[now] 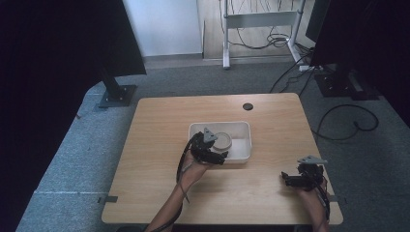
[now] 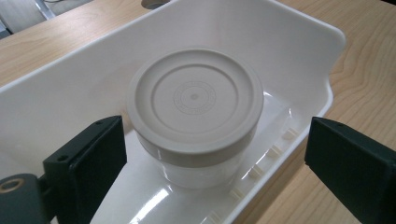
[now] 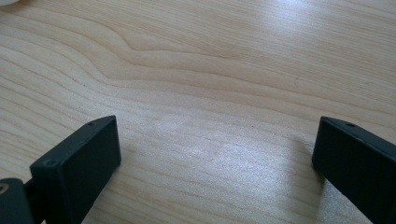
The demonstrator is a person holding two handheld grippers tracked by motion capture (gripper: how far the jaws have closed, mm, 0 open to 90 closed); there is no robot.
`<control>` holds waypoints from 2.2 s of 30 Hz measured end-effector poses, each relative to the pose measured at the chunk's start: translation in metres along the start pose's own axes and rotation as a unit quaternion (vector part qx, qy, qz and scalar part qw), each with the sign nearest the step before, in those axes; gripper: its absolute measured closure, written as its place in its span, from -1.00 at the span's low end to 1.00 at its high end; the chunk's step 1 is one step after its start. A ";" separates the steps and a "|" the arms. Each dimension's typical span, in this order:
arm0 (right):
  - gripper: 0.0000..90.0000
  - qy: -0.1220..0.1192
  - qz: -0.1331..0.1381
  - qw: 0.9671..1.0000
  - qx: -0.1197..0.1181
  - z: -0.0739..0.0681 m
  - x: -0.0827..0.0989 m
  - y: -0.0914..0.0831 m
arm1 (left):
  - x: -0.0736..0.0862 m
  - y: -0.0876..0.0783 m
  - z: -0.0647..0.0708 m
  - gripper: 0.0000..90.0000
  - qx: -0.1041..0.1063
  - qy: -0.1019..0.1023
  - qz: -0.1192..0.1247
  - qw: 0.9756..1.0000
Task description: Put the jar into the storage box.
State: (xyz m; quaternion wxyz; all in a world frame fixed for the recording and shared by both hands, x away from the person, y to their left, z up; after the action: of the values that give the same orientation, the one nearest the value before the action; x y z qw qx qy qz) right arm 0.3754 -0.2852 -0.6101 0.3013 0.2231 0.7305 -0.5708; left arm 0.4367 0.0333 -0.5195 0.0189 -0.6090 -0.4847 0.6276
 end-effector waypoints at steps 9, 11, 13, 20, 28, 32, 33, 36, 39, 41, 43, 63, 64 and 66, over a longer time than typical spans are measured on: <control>-0.98 0.000 0.000 1.000 0.000 0.000 0.000 0.000 | 0.005 -0.009 0.005 -0.88 0.007 -0.001 0.006 1.000; -0.98 0.000 0.000 1.000 0.000 0.000 0.000 0.000 | 0.006 -0.011 0.006 -0.88 0.008 -0.002 0.009 1.000; -0.98 0.000 0.000 1.000 0.000 0.000 0.000 0.000 | 0.007 -0.014 0.006 -0.88 0.010 -0.002 0.010 1.000; -0.98 0.000 0.000 1.000 0.000 0.000 0.000 0.000 | 0.015 -0.022 0.008 -0.88 0.015 -0.005 0.012 1.000; -0.98 0.000 0.000 1.000 0.001 0.000 0.000 0.000 | 0.021 -0.034 0.010 -0.88 0.021 -0.006 0.019 1.000; -0.98 0.000 0.000 1.000 0.001 0.000 0.000 0.000 | 0.024 -0.040 0.011 -0.88 0.022 -0.004 0.020 1.000; -0.98 0.000 0.000 1.000 0.001 0.000 0.000 0.000 | 0.025 -0.041 0.011 -0.88 0.022 -0.002 0.020 1.000; -0.98 0.001 0.000 1.000 0.001 0.000 0.000 0.000 | 0.028 -0.045 0.012 -0.88 0.022 -0.004 0.021 1.000; -0.98 0.001 0.000 1.000 0.002 0.000 0.000 0.000 | 0.034 -0.050 0.012 -0.88 0.023 -0.007 0.023 0.999; -0.98 0.001 0.000 1.000 0.002 0.000 0.000 0.000 | 0.037 -0.052 0.011 -0.88 0.022 -0.007 0.024 0.999; -0.98 0.001 0.000 1.000 0.001 0.000 0.000 0.000 | 0.040 -0.054 0.011 -0.88 0.022 -0.008 0.026 0.999; -0.98 0.001 0.000 1.000 0.002 0.000 0.000 0.000 | 0.075 -0.069 0.016 -0.87 0.017 -0.011 0.035 0.999; -0.98 0.001 0.000 1.000 0.002 0.000 0.000 0.000 | 0.078 -0.069 0.017 -0.87 0.016 -0.011 0.034 0.999; -0.98 0.001 0.000 1.000 0.002 0.000 0.000 0.000 | 0.082 -0.070 0.016 -0.87 0.015 -0.011 0.033 0.999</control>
State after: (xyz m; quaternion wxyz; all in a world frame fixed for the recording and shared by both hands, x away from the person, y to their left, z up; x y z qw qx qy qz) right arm 0.3752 -0.2850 -0.6100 0.3001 0.2248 0.7298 -0.5716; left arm 0.3632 0.1107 -0.5399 0.0018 -0.6171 -0.4551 0.6419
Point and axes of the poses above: each handheld gripper's, and its own axes: y roughly forward along the jaws, x roughly out of its underside, z roughly to its right, the point moved 7 cm from there along y, roughly forward along the jaws, and after that the axes turned 12 degrees about y, right-handed, at the moved point
